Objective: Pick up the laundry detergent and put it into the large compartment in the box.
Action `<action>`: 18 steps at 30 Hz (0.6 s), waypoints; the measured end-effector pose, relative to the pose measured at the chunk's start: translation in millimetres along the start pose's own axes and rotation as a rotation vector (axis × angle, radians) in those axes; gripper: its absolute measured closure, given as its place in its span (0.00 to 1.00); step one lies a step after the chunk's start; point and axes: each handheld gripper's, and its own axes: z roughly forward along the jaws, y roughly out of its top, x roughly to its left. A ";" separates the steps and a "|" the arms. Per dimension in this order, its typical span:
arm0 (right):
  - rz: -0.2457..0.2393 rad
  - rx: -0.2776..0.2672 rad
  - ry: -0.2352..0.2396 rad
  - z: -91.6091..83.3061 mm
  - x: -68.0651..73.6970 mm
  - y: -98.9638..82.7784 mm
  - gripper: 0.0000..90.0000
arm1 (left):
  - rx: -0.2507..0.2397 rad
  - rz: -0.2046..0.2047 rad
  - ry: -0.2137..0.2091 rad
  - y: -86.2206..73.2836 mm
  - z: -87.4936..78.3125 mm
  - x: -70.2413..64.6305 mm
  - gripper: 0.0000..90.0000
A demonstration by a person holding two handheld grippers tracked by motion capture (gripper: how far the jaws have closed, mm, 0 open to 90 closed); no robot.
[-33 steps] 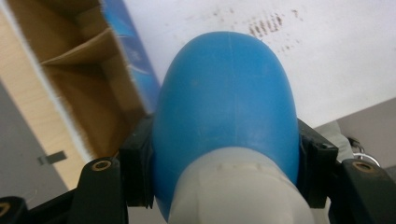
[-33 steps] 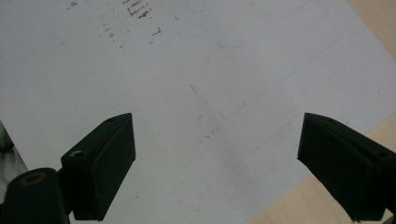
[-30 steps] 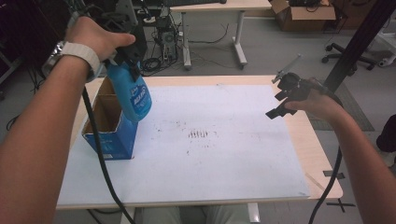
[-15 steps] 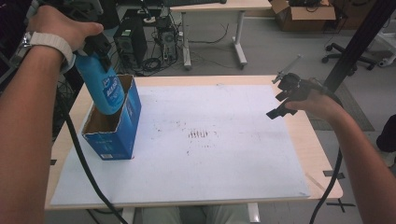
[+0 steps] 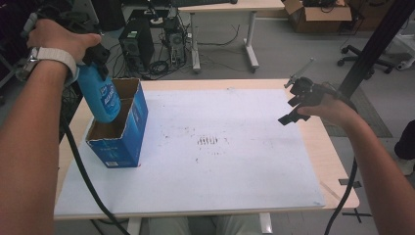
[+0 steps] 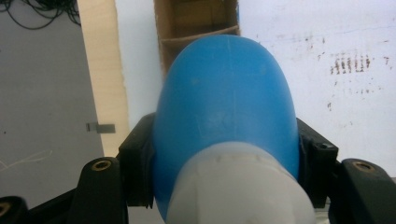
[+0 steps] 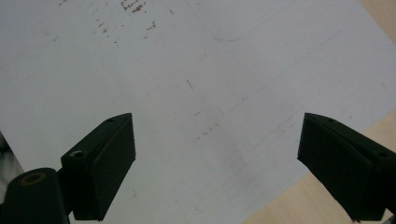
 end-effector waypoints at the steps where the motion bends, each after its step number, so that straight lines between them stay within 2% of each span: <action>1: 0.002 0.001 0.000 0.1 -0.2 0.0 0.12 | 0.001 0.003 -0.003 -0.2 3.4 1.7 0.42; 5: 0.003 0.004 0.002 2.7 0.0 -0.2 0.12 | 0.010 0.006 -0.012 -1.0 20.9 7.0 0.42; 12: 0.006 0.004 0.003 4.1 -0.6 -0.5 0.12 | 0.011 0.011 -0.029 -3.8 38.8 11.4 0.42; 15: 0.004 0.000 0.005 4.6 -0.5 -0.3 0.12 | 0.015 0.015 -0.025 -4.1 45.5 10.8 0.42; 18: 0.006 0.004 0.009 8.1 -0.5 0.2 0.12 | 0.019 0.021 -0.020 -4.2 60.3 9.3 0.42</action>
